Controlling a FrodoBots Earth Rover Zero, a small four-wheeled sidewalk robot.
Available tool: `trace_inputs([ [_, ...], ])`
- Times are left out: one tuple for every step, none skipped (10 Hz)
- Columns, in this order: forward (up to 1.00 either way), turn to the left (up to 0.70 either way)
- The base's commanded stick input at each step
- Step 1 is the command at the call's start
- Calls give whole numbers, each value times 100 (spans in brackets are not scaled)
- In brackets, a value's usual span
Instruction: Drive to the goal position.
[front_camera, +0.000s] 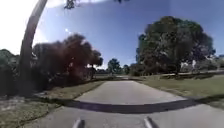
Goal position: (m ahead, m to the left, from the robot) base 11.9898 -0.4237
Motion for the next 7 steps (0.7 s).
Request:
trace_inputs([
  [70,0],
  [70,0],
  [70,0],
  [70,0],
  [70,0],
  [70,0],
  [70,0],
])
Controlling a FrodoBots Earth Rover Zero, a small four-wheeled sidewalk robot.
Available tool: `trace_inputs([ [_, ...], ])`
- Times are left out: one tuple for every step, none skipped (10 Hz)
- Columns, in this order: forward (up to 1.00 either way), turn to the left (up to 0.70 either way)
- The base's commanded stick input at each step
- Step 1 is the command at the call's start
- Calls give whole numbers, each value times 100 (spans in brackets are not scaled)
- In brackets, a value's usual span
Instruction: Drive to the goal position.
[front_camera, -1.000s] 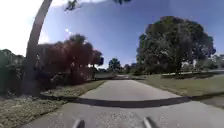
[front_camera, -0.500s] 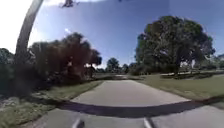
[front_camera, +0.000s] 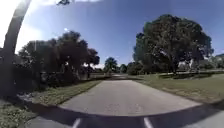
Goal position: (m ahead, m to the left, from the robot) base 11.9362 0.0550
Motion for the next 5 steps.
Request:
trace_inputs([
  [70,0],
  [70,0],
  [70,0],
  [70,0],
  [70,0],
])
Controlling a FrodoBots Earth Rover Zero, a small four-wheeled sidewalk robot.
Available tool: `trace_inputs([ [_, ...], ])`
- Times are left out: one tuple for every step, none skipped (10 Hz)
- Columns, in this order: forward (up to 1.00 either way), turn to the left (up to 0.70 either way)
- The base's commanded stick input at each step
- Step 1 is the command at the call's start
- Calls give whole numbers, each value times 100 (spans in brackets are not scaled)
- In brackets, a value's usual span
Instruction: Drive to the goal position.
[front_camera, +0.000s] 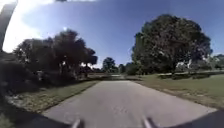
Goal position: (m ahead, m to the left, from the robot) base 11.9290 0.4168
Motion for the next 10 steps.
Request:
trace_inputs([
  [70,0],
  [70,0],
  [70,0],
  [70,0],
  [70,0],
  [70,0],
  [70,0],
  [70,0],
  [70,0],
  [70,0],
])
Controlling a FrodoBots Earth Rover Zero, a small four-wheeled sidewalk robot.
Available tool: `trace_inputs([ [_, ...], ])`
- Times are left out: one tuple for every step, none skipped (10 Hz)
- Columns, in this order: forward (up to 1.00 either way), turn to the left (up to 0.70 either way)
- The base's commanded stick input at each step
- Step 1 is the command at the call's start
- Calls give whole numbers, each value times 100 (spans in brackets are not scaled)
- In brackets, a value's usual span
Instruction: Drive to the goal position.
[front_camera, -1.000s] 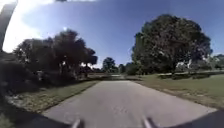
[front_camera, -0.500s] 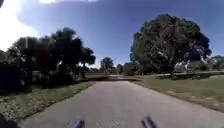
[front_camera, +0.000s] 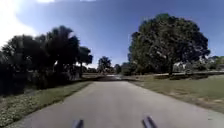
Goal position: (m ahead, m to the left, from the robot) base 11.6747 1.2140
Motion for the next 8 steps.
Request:
trace_inputs([
  [70,0],
  [70,0],
  [70,0],
  [70,0],
  [70,0],
  [70,0],
  [70,0],
  [70,0],
])
